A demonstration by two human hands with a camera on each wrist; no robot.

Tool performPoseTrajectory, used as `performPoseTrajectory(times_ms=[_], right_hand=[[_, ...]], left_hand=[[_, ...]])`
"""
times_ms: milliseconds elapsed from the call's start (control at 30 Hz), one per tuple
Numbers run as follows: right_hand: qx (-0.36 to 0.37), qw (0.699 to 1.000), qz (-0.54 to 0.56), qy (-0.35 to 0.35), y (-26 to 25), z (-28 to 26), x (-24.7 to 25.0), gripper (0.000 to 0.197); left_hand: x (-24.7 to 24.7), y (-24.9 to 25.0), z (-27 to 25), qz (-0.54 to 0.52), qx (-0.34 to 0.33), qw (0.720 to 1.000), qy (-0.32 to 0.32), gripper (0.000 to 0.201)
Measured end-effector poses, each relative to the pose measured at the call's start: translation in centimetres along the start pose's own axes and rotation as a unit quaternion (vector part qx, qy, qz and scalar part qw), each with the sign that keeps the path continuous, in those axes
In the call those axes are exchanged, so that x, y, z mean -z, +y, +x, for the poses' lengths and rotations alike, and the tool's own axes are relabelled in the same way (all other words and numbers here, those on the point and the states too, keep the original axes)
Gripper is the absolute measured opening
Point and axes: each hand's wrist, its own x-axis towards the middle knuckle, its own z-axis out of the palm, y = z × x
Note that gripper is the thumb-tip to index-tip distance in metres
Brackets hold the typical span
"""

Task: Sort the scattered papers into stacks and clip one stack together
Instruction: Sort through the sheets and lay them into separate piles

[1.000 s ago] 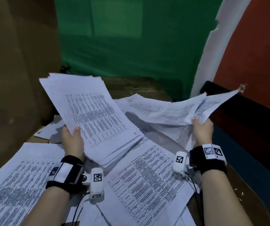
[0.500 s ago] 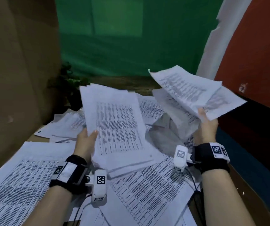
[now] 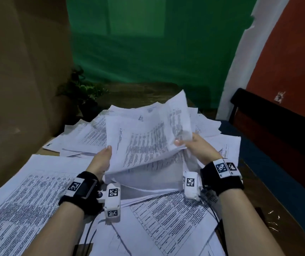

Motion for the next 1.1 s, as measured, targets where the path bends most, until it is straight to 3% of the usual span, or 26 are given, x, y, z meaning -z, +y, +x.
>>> performPoseTrajectory(times_ms=[67, 133, 233, 367, 400, 467, 500, 567, 633, 667, 800, 933, 1000, 1100], right_hand=[[-0.004, 1.000, -0.010, -0.029, -0.1, -0.1, -0.6, 0.023], [-0.010, 1.000, -0.017, -0.016, -0.2, -0.1, -1.1, 0.023], [-0.029, 1.000, -0.010, 0.001, 0.3, 0.3, -0.9, 0.029], [-0.113, 0.984, -0.107, -0.089, 1.2, 0.1, 1.0, 0.045], [-0.123, 0.983, -0.122, -0.056, 1.5, 0.2, 1.4, 0.044], [-0.087, 0.982, -0.124, 0.111, 1.6, 0.2, 2.0, 0.035], [-0.053, 0.968, -0.122, 0.213, 1.5, 0.3, 2.3, 0.030], [0.027, 0.912, -0.098, 0.397, 1.0, 0.2, 2.9, 0.024], [0.078, 0.868, -0.029, 0.489, 0.7, 0.0, 3.2, 0.018], [0.084, 0.863, 0.003, 0.498, 0.8, 0.0, 3.2, 0.014], [0.048, 0.911, 0.046, 0.408, 2.4, 1.4, 2.9, 0.009], [-0.042, 0.982, 0.033, 0.180, 2.4, 1.7, 0.9, 0.025], [-0.096, 0.993, 0.014, 0.067, 2.1, 1.4, -0.7, 0.027], [-0.135, 0.990, -0.018, -0.025, 2.1, 1.3, -2.8, 0.027]], left_hand=[[0.0, 0.4, -0.3, 0.018, 0.009, 1.000, -0.011, 0.041], [0.0, 0.2, -0.4, -0.030, 0.018, 0.998, -0.042, 0.049], [0.1, -0.4, -0.4, -0.034, -0.020, 0.996, -0.082, 0.044], [0.2, -0.5, -0.2, -0.029, -0.022, 0.998, -0.047, 0.035], [0.2, -0.5, -0.2, -0.036, -0.026, 0.998, -0.036, 0.033], [0.3, -0.6, -0.4, -0.049, -0.034, 0.998, -0.020, 0.032], [0.3, -0.6, -0.4, -0.054, -0.038, 0.998, -0.014, 0.033], [0.3, -0.5, -0.2, -0.049, -0.038, 0.998, -0.013, 0.034], [0.2, -0.6, 0.2, -0.029, -0.025, 0.999, -0.020, 0.031], [0.1, -0.7, 0.4, -0.021, -0.018, 0.999, -0.022, 0.029], [-0.1, -1.2, 0.8, -0.019, -0.003, 1.000, -0.018, 0.024], [0.0, 0.0, -0.7, -0.054, 0.018, 0.998, 0.002, 0.043], [-0.2, 0.9, -2.1, -0.130, 0.053, 0.990, -0.027, 0.057], [-0.1, 0.7, -1.6, -0.179, 0.077, 0.980, -0.033, 0.057]])
